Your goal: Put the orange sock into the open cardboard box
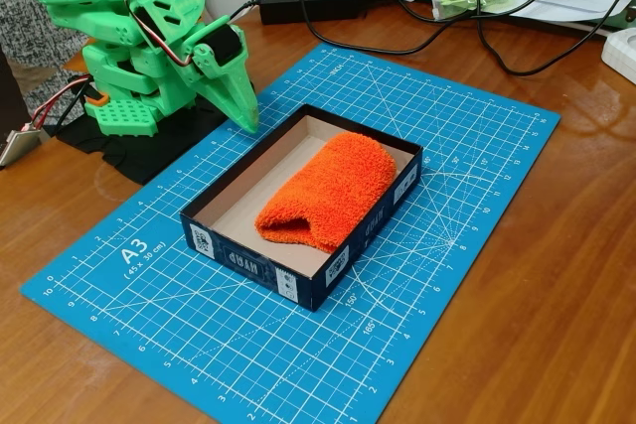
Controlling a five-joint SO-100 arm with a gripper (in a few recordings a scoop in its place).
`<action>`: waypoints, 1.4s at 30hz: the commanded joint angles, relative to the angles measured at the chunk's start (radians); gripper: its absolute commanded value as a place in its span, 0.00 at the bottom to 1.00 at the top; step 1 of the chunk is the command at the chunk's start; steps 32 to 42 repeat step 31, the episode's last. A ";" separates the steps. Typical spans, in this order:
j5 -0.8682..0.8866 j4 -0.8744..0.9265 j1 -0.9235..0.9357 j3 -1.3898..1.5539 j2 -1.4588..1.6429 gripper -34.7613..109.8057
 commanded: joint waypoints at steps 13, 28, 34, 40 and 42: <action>0.015 0.006 0.009 0.008 0.020 0.24; 0.018 0.006 0.018 0.009 0.020 0.24; 0.021 0.006 0.023 0.009 0.020 0.24; 0.021 0.006 0.023 0.009 0.020 0.24; 0.021 0.006 0.023 0.009 0.020 0.24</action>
